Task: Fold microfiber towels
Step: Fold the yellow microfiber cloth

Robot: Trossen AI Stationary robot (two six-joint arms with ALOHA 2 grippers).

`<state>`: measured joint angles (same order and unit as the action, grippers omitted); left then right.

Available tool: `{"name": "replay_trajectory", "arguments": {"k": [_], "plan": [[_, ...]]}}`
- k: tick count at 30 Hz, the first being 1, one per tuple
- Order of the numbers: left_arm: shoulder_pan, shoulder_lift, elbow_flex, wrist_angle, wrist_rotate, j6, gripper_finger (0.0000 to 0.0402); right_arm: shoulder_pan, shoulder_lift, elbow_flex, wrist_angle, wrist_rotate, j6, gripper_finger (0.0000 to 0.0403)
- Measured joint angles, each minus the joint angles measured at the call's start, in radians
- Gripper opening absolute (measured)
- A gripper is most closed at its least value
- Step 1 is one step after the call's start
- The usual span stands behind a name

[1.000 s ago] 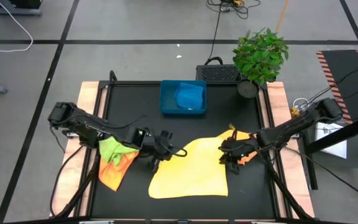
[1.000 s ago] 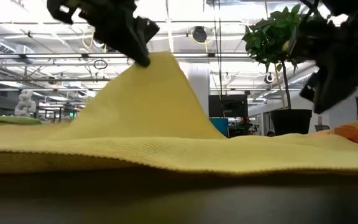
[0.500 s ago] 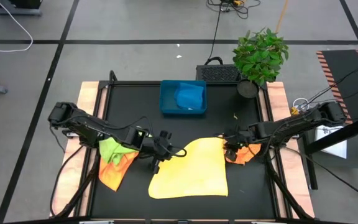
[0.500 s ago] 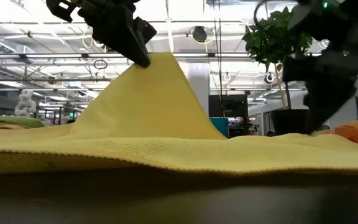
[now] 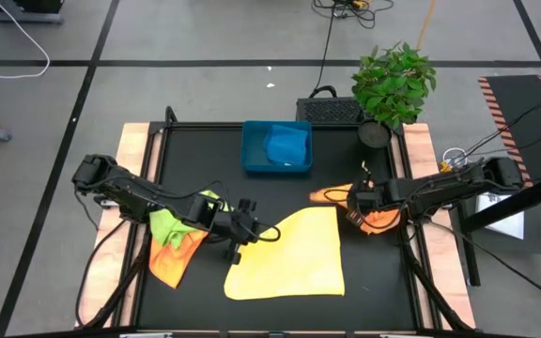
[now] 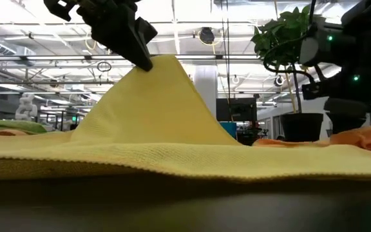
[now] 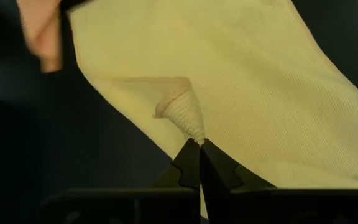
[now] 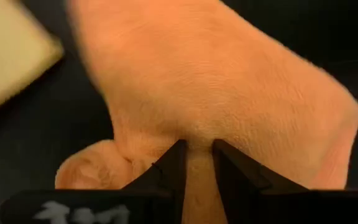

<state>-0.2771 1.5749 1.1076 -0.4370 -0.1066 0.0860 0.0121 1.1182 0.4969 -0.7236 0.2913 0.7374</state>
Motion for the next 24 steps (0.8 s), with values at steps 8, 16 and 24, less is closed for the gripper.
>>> {"name": "replay_trajectory", "arguments": {"k": [8,16,24], "plan": [[-0.005,0.0,0.0,0.0,0.0,-0.014,0.0001,-0.016,-0.062,0.0,0.167,-0.108,-0.122,0.0075],[-0.01,0.0,0.0,0.001,-0.003,-0.017,0.0001,0.024,-0.067,-0.016,0.477,-0.283,-0.221,0.0075],[-0.01,0.0,0.0,0.026,-0.004,-0.013,0.0001,-0.008,0.064,-0.115,0.614,-0.32,-0.17,0.0075]]}}
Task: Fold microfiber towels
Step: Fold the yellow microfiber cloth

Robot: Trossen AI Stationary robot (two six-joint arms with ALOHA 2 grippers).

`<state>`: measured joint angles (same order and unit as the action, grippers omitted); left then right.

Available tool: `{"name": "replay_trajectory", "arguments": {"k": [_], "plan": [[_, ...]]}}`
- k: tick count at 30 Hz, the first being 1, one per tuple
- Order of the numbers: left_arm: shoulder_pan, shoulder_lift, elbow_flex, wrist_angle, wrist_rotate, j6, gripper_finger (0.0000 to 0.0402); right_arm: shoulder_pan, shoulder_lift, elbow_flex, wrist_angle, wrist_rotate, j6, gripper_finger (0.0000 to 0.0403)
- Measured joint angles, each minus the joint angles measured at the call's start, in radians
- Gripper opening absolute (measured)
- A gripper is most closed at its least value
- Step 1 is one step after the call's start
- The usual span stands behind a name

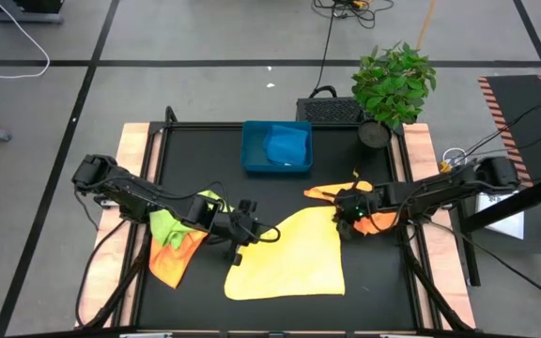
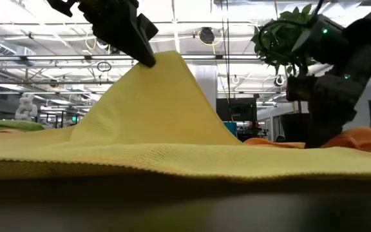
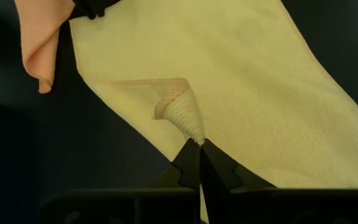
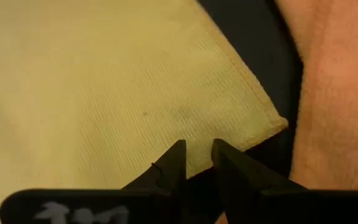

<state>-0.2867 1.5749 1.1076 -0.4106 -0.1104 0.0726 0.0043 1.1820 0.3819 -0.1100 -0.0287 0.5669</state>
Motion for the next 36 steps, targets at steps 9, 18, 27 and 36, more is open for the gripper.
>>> {"name": "replay_trajectory", "arguments": {"k": [9,18,27,36], "plan": [[0.0,0.0,0.0,-0.004,0.005,0.002,0.0001,-0.078,-0.009,-0.009,0.015,-0.005,-0.042,0.0094],[-0.003,0.0,0.0,-0.004,0.006,-0.003,0.0001,-0.135,-0.008,-0.01,0.048,0.038,-0.098,0.0188],[-0.003,0.0,0.0,-0.005,0.006,-0.003,0.0001,-0.187,-0.038,-0.01,0.096,0.025,-0.154,0.0202],[-0.002,0.0,0.0,-0.008,0.006,-0.003,0.0001,-0.186,-0.125,-0.01,0.117,0.079,-0.476,0.0202]]}}
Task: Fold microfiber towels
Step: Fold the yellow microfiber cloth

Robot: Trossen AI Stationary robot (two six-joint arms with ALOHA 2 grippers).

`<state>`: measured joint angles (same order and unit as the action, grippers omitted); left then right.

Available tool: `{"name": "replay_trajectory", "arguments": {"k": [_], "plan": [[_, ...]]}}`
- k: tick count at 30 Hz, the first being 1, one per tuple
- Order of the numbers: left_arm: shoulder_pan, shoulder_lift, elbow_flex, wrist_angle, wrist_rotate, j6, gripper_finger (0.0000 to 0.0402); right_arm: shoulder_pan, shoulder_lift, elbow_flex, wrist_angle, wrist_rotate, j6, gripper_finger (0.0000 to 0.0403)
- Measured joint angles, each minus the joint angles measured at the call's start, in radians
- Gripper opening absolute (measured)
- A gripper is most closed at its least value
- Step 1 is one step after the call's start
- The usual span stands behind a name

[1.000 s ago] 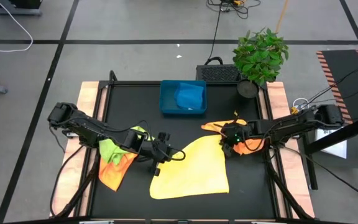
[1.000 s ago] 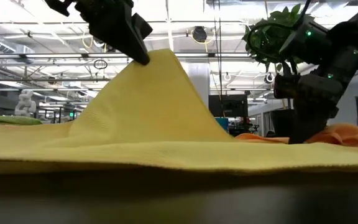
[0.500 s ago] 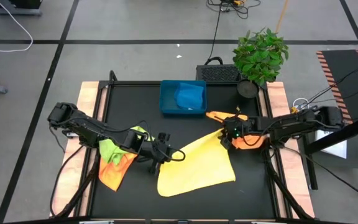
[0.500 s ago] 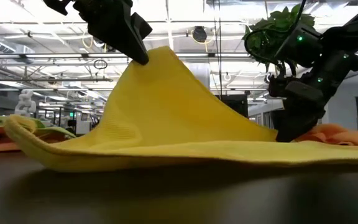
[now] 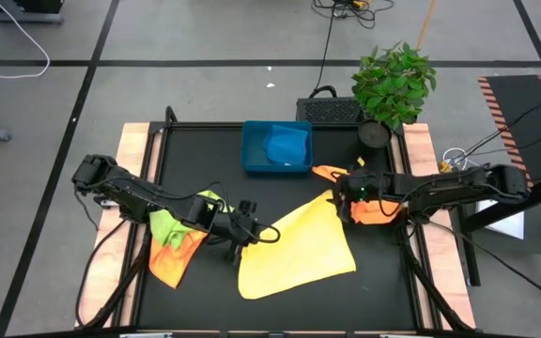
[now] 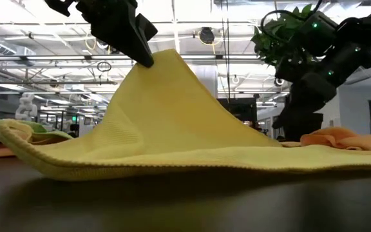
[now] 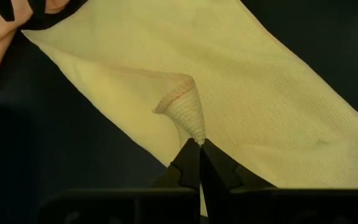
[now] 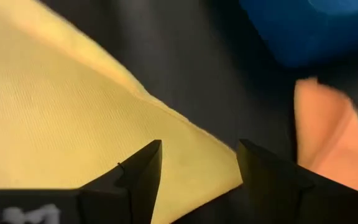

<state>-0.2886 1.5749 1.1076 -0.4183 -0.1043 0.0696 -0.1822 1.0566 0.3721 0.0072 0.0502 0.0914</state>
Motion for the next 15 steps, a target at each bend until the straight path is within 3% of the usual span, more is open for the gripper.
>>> {"name": "replay_trajectory", "arguments": {"k": [9,15], "plan": [[-0.004,0.0,0.0,-0.003,0.0,0.0,0.0001,-0.011,0.087,0.0,0.043,-0.018,-0.184,0.0201],[-0.004,0.0,0.0,-0.009,0.0,0.0,0.0001,-0.102,0.128,0.001,0.099,-0.088,-0.233,0.0201]]}}
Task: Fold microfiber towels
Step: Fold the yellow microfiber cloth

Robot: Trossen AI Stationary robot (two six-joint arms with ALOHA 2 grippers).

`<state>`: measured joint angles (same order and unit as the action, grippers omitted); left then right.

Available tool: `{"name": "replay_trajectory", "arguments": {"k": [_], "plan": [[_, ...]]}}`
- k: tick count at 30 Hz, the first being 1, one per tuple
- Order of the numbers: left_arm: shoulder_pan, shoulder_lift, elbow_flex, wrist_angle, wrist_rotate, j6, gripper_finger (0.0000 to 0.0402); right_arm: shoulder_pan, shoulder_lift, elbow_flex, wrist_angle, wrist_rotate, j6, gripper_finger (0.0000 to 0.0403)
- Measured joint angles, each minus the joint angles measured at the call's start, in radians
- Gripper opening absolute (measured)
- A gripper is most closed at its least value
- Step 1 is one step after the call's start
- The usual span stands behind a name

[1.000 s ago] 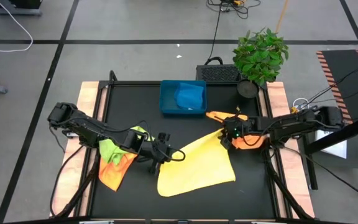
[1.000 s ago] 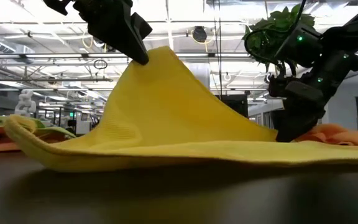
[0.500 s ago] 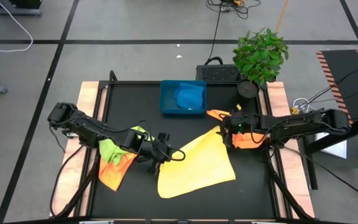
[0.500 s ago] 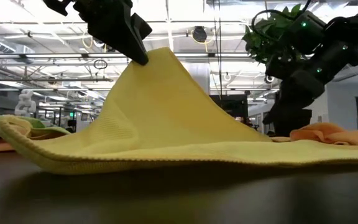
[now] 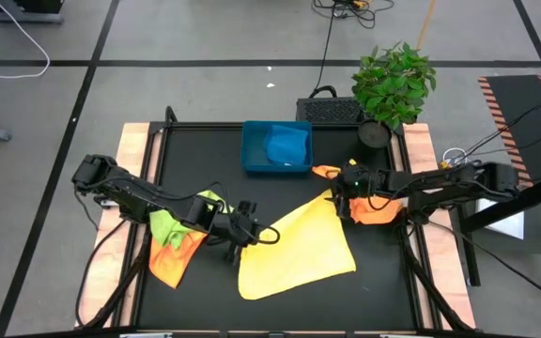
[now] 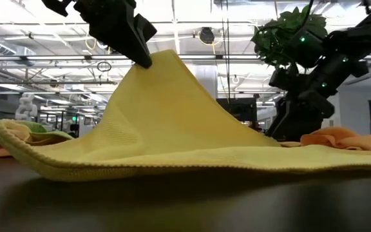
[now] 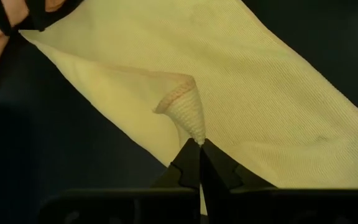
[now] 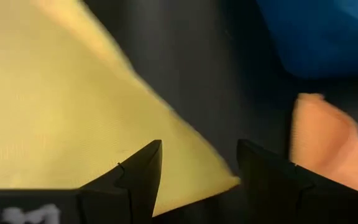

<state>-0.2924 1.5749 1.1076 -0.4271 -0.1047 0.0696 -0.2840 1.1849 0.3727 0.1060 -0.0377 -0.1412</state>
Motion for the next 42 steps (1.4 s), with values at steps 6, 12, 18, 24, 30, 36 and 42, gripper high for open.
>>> {"name": "replay_trajectory", "arguments": {"k": [6,12,18,24,30,36,42], "plan": [[0.0,0.0,0.0,-0.005,-0.001,0.0,0.0001,-0.086,0.024,0.0,0.009,-0.072,-0.04,0.0201],[0.0,0.0,0.0,-0.004,-0.001,0.002,0.0001,-0.11,0.085,0.0,0.028,-0.131,-0.063,0.0199],[0.0,0.0,0.0,-0.004,-0.002,-0.002,0.0001,-0.11,0.127,0.0,0.033,-0.149,-0.099,0.0127],[0.0,0.0,0.0,-0.029,-0.053,-0.014,0.0001,-0.109,0.069,0.001,0.027,-0.149,-0.107,0.001],[0.0,0.0,0.0,-0.1,-0.164,-0.065,0.0001,-0.102,-0.057,0.001,-0.022,-0.147,-0.064,0.001],[0.0,0.0,0.0,-0.109,-0.297,-0.091,0.0001,-0.041,-0.183,0.001,-0.108,-0.093,-0.011,0.0002],[0.0,0.0,0.0,-0.097,-0.406,-0.105,0.0001,0.075,-0.299,0.001,-0.156,0.057,0.017,0.0001]]}}
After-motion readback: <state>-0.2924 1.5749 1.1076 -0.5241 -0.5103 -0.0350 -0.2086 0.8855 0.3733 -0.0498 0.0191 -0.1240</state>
